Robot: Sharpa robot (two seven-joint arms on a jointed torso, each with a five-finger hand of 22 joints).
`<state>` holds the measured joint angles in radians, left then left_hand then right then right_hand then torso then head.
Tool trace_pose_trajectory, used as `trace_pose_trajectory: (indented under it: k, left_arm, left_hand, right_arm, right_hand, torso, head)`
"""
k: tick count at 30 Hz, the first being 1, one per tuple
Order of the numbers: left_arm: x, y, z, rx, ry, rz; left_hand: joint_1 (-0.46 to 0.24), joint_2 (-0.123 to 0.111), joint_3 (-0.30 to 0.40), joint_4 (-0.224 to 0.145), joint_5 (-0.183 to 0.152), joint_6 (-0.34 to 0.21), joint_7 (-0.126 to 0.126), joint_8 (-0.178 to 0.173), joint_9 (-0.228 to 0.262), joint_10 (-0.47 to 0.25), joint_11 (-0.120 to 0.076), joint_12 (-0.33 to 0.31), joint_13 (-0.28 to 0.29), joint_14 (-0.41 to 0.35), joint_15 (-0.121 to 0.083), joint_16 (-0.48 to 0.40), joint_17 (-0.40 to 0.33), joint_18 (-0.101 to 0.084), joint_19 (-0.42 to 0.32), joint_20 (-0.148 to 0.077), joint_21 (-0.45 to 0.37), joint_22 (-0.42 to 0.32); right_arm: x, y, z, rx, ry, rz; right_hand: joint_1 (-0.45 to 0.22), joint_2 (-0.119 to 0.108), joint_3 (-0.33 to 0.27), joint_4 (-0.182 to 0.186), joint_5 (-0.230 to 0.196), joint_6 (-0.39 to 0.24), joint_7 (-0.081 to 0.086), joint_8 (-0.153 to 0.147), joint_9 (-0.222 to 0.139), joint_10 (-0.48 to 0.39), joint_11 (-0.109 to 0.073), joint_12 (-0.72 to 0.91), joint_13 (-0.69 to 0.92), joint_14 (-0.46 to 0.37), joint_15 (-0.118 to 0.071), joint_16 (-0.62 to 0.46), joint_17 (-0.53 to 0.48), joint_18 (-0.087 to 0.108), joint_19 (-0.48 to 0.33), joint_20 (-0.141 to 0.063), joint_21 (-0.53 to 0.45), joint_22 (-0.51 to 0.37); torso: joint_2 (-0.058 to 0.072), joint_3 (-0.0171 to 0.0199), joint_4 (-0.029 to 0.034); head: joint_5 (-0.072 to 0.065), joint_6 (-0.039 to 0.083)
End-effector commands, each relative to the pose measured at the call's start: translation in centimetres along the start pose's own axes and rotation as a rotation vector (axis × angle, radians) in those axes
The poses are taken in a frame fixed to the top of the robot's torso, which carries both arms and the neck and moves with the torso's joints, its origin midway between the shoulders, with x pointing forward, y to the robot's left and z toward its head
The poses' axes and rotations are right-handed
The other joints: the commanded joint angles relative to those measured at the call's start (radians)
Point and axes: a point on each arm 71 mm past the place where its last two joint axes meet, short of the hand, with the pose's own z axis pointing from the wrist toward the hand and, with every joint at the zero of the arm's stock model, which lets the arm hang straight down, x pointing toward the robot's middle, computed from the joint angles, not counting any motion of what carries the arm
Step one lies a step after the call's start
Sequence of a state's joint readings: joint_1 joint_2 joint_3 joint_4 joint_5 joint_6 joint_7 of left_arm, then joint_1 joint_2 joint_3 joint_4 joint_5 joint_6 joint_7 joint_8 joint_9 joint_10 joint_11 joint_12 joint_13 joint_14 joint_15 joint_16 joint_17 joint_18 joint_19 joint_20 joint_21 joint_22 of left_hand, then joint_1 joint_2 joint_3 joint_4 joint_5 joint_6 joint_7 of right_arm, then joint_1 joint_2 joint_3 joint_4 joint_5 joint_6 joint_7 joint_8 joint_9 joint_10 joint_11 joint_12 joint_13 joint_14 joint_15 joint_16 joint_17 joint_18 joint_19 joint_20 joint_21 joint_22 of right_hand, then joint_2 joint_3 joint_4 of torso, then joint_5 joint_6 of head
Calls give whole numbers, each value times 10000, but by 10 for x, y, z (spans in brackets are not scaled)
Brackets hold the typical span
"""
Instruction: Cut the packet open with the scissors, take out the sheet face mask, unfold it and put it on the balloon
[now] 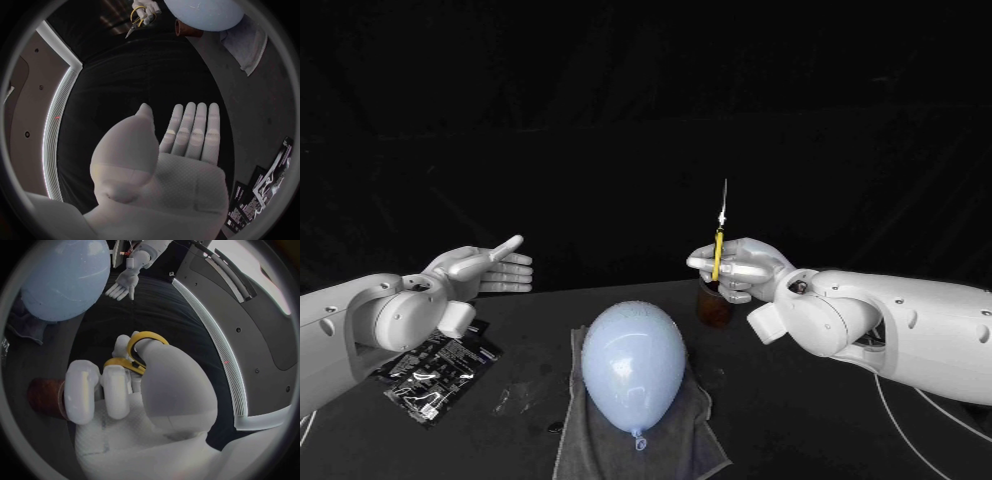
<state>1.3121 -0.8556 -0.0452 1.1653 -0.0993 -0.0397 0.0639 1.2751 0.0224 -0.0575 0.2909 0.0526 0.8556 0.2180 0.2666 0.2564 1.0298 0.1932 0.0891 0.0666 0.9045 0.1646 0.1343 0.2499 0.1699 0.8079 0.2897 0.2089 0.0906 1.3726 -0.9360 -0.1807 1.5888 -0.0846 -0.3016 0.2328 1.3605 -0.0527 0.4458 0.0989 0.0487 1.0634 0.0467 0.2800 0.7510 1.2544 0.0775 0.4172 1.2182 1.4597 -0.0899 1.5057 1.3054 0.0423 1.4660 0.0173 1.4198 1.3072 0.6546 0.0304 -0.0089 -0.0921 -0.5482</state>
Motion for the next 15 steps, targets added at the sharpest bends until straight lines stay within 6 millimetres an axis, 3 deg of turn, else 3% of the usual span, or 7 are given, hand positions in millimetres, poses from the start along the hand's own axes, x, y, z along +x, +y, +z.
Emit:
trace_pose_trajectory:
  k: [1, 2, 8, 9, 11, 14, 15]
  left_arm:
    - [0, 1, -1, 114, -52, -113]
    - [-1, 1, -1, 103, -60, -114]
    - [-2, 3, -3, 72, -110, -119]
    - [-3, 3, -3, 70, -123, -119]
    - [-4, 4, -4, 65, -149, -119]
    - [-6, 4, -5, 54, -197, -118]
    - [-6, 4, -6, 51, -207, -118]
  left_hand:
    - [118, 27, -81, 10, -46, 75, 313, 40, -19, 41, 21, -62, -12, 25, 6, 48, 16, 61, 85, -16, 68, -17]
    - [142, 35, -88, 8, -47, 71, 317, 37, -21, 38, 23, -66, -13, 22, 7, 48, 15, 61, 84, -15, 67, -19]
    - [244, 63, -127, 3, -46, 60, 325, 24, -31, 29, 31, -83, -14, 10, 13, 47, 14, 60, 80, -14, 64, -30]
    - [265, 69, -134, 2, -46, 58, 327, 22, -33, 28, 32, -86, -14, 8, 14, 47, 13, 60, 79, -14, 64, -32]
    - [281, 73, -140, 2, -46, 57, 328, 21, -34, 28, 33, -88, -14, 7, 15, 47, 13, 60, 78, -14, 63, -33]
    - [324, 84, -154, 0, -46, 57, 327, 18, -37, 29, 33, -92, -13, 6, 15, 49, 13, 60, 78, -14, 63, -37]
    - [357, 92, -166, -1, -46, 56, 327, 16, -39, 30, 34, -95, -13, 5, 16, 50, 13, 60, 77, -14, 63, -40]
  right_arm:
    - [5, -5, -1, 173, 71, 426]
    - [6, -6, -1, 223, 96, 399]
    - [13, -12, -1, 487, 398, 202]
    - [14, -13, -1, 534, 488, 188]
    - [17, -14, -1, 621, 612, 161]
    - [21, -16, -1, 745, 667, 114]
    - [23, -17, -1, 790, 701, 100]
  right_hand:
    - [-846, -432, -429, 215, -6, 497, -432, 1296, 1781, 3164, -1441, 11536, 3526, 1111, -240, 651, 2654, -123, 420, -157, 371, 1958]
    - [-887, -411, -517, 246, 39, 366, -581, 1756, 2392, 3164, -1473, 11536, 3526, 1111, -304, 651, 2654, -159, 477, -172, 483, 2036]
    - [-1602, -366, -1141, 824, 4, 642, -732, 3545, 4239, 3164, -1656, 11536, 3526, 1111, -431, 651, 2654, -255, 696, -342, 888, 2293]
    - [-1801, -307, -1279, 1018, 3, 882, -770, 4199, 4689, 3164, -1700, 11536, 3526, 1111, -455, 651, 2654, -259, 704, -368, 904, 2306]
    - [-2181, -141, -1494, 1419, -1, 1031, -808, 4613, 5040, 3164, -1720, 11536, 3526, 1111, -492, 651, 2654, -277, 743, -404, 972, 2347]
    - [-2453, 65, -1681, 1786, 2, 1096, -846, 4803, 5266, 3164, -1760, 11536, 3526, 1111, -525, 651, 2654, -282, 752, -437, 988, 2360]
    - [-2726, 367, -1715, 1930, -12, 1161, -857, 4892, 5338, 3164, -1767, 11536, 3526, 1111, -537, 651, 2654, -285, 759, -447, 1000, 2368]
  torso:
    - [0, 4, 5]
    - [-4, 4, 6]
    - [-14, 1, -4]
    - [-15, 1, -7]
    - [-16, -1, -3]
    - [-20, -3, -1]
    - [-17, -3, -6]
  head:
    - [18, -47]
    - [15, -49]
    - [48, -98]
    - [57, -94]
    - [61, -97]
    - [61, -95]
    - [66, -103]
